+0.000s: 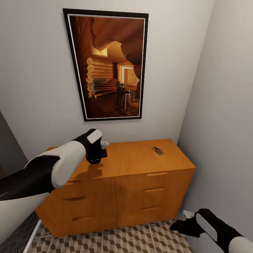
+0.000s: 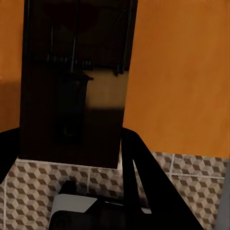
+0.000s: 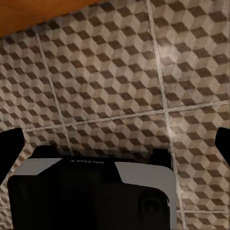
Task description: Take the four mousetraps from the cabinet in the bathroom and place them on the bathroom floor. Make sure all four end up on the same floor surface, and ensure that at least two of them are either under or directly next to the same bathroom sink.
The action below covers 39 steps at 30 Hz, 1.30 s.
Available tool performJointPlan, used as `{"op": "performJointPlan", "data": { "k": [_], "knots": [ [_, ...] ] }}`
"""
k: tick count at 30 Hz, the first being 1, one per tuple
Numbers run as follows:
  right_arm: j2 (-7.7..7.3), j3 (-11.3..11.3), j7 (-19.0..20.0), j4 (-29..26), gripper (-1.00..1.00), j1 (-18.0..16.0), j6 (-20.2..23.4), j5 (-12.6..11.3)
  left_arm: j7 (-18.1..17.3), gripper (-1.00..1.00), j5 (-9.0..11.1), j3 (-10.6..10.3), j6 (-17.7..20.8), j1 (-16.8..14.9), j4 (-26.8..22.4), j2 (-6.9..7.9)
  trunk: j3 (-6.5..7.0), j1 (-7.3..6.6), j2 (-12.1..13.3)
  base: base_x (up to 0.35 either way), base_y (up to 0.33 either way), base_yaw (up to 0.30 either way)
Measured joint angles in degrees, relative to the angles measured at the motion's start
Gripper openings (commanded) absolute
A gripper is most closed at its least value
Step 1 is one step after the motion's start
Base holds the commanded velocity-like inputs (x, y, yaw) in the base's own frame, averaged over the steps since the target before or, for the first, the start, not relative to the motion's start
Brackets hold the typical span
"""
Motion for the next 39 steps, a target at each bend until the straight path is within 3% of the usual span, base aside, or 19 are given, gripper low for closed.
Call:
{"op": "performJointPlan", "data": {
  "k": [1,3,8,13,15,20,32,39],
  "knots": [
    [-0.06,-3.19,-0.19,-1.16,1.0,-0.24,1.45,0.13,-0.02,-1.0,0.01,-0.01,0.01,-0.01,-0.19,0.09,0.0,0.0,0.0,0.0,0.0,0.0],
    [-0.14,-6.8,-0.38,-3.59,1.0,-0.52,3.67,0.59,-0.03,-1.0,0.08,-0.01,0.01,-0.01,-1.02,0.18,0.0,0.0,0.0,0.0,0.0,0.0],
    [-0.67,-10.18,-0.6,-11.97,1.0,-0.77,8.4,2.9,-0.08,-1.0,0.48,0.11,1.27,0.0,-3.75,0.26,0.0,0.0,0.0,0.0,0.0,0.0],
    [-1.12,-11.03,-0.6,-20.77,1.0,-0.81,13.94,4.69,-0.09,-1.0,0.62,0.12,3.17,0.0,-4.61,0.34,0.0,0.0,0.0,0.0,0.0,0.0],
    [-1.83,-12.85,-0.63,-25.49,1.0,-0.9,16.93,5.15,-0.1,-1.0,0.66,0.11,3.59,0.0,-4.76,0.45,0.0,0.0,0.0,0.0,0.0,0.0],
    [-2.21,-17.58,-0.71,-29.61,1.0,-2.99,16.94,6.08,-0.1,-1.0,0.73,0.18,3.76,0.01,-4.86,0.81,0.0,0.0,0.0,0.0,0.0,0.0],
    [-2.36,-18.67,-0.67,-31.98,1.0,-14.19,16.93,12.06,-5.09,-1.0,1.82,0.32,3.89,0.01,-5.44,1.23,0.0,0.0,0.0,0.0,0.0,0.0],
    [-2.29,-17.02,-0.42,-31.63,1.0,-18.68,16.92,14.75,-5.93,-1.0,1.82,0.3,4.08,-0.09,-5.53,1.58,0.0,0.0,0.0,0.0,0.0,0.0]
  ]
}}
